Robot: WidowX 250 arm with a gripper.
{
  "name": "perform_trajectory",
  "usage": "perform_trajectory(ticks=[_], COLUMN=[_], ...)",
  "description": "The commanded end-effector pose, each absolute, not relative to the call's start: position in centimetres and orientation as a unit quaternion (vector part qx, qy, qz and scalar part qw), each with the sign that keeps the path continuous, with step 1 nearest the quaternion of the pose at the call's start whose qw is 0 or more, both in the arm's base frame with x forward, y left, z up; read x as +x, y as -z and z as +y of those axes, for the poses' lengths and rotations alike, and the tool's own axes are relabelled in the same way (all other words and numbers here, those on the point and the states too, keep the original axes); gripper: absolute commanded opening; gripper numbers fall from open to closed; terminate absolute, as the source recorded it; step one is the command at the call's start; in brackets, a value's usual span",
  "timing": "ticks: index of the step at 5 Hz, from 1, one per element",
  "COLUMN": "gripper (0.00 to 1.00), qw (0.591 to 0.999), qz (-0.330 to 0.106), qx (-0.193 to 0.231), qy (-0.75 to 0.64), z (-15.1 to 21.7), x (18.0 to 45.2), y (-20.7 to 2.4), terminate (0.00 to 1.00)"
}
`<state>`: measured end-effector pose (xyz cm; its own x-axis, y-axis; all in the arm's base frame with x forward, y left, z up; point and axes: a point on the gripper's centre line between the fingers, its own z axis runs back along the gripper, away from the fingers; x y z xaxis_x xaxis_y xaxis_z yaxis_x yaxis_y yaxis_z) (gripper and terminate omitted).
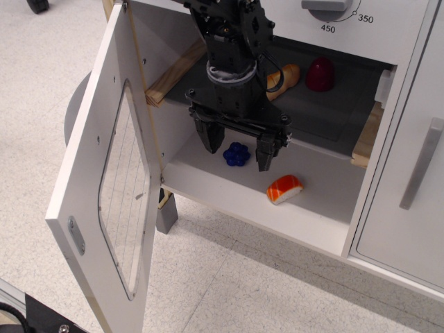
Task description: Close oven
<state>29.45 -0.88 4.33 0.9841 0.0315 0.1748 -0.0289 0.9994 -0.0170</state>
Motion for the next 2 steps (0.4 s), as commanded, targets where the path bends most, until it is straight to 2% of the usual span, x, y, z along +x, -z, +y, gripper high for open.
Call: perform_trajectory(ticks=[1, 2], gripper=[1.00, 1.00], qw=[0.996, 0.994], qz=[-0.088, -0.097], qx=[-0.007, -0.021], qy=[-0.015, -0.035], z=[-0.9, 0.7], x=[29.5, 26.9], y=[-4.3, -6.8], terminate=[0.00, 0.00])
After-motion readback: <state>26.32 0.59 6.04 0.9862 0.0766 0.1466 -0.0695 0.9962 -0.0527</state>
